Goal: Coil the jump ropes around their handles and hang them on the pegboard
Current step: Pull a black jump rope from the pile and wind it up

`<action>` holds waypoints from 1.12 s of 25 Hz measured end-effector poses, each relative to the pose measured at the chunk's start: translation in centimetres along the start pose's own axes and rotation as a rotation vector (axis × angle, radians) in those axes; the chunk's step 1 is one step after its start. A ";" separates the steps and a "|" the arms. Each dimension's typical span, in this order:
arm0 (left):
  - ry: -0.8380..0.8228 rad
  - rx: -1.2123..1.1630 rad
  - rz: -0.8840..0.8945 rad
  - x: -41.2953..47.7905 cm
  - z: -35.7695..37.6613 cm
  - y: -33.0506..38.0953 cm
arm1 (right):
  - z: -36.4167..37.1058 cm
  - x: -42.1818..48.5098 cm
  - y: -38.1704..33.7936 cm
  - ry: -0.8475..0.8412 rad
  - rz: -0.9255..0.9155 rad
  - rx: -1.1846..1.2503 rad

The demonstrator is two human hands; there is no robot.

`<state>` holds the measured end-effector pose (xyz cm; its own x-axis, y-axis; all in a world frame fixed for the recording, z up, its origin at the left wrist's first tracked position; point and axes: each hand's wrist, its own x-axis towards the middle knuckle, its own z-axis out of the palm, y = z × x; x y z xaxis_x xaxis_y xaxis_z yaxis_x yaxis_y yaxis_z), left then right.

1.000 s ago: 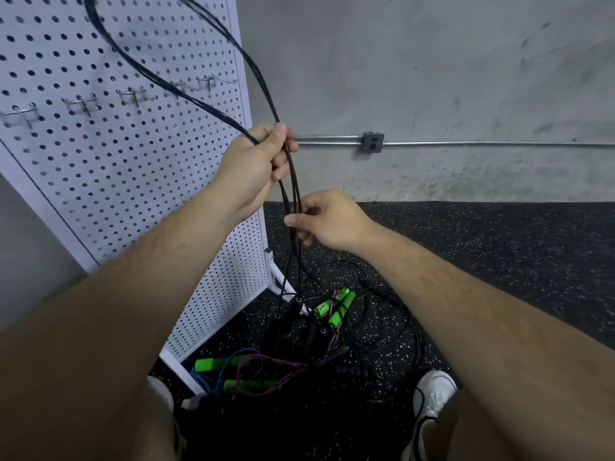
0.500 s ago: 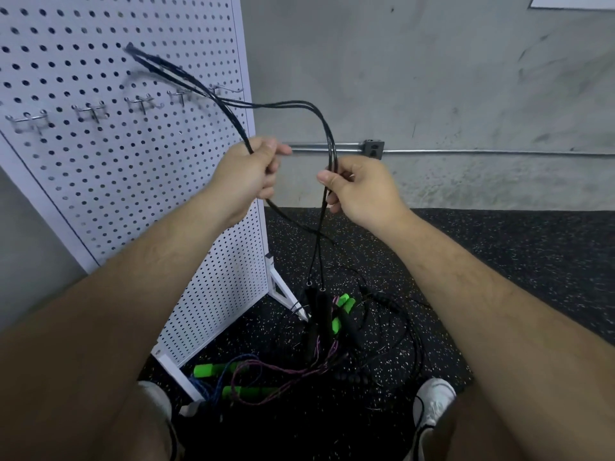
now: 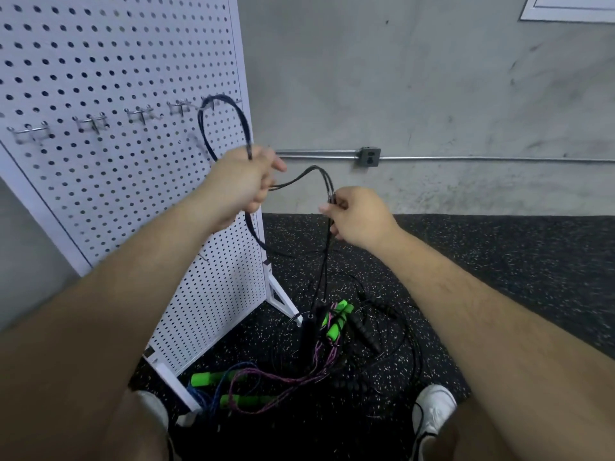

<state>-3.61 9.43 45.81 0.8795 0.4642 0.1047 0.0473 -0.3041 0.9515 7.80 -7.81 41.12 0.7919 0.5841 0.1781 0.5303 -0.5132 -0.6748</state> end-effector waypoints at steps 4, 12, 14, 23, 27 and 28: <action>-0.170 0.336 -0.012 -0.7 2.3 -2.3 | -0.8 0.0 -1.5 0.154 -0.008 0.370; -0.277 0.176 0.073 -0.7 4.8 -3.3 | -0.7 -0.4 -2.4 0.152 -0.109 0.421; -0.202 0.111 0.071 -0.5 4.3 -2.8 | -1.3 -0.9 -2.5 0.106 -0.122 0.470; -0.029 -0.373 0.100 0.8 1.7 -0.2 | 2.1 -1.6 -0.5 -0.219 -0.084 0.104; -0.094 -0.244 0.096 0.5 1.3 -1.6 | 1.1 -1.2 -1.5 -0.084 -0.093 0.216; -0.128 -0.149 0.076 0.2 1.6 -2.2 | 0.7 -1.1 -1.9 -0.032 -0.102 0.246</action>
<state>-2.74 8.85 43.26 0.9314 0.3322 0.1488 -0.0835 -0.2029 0.9756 5.73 -7.03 41.73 0.7265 0.6461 0.2340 0.5142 -0.2852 -0.8089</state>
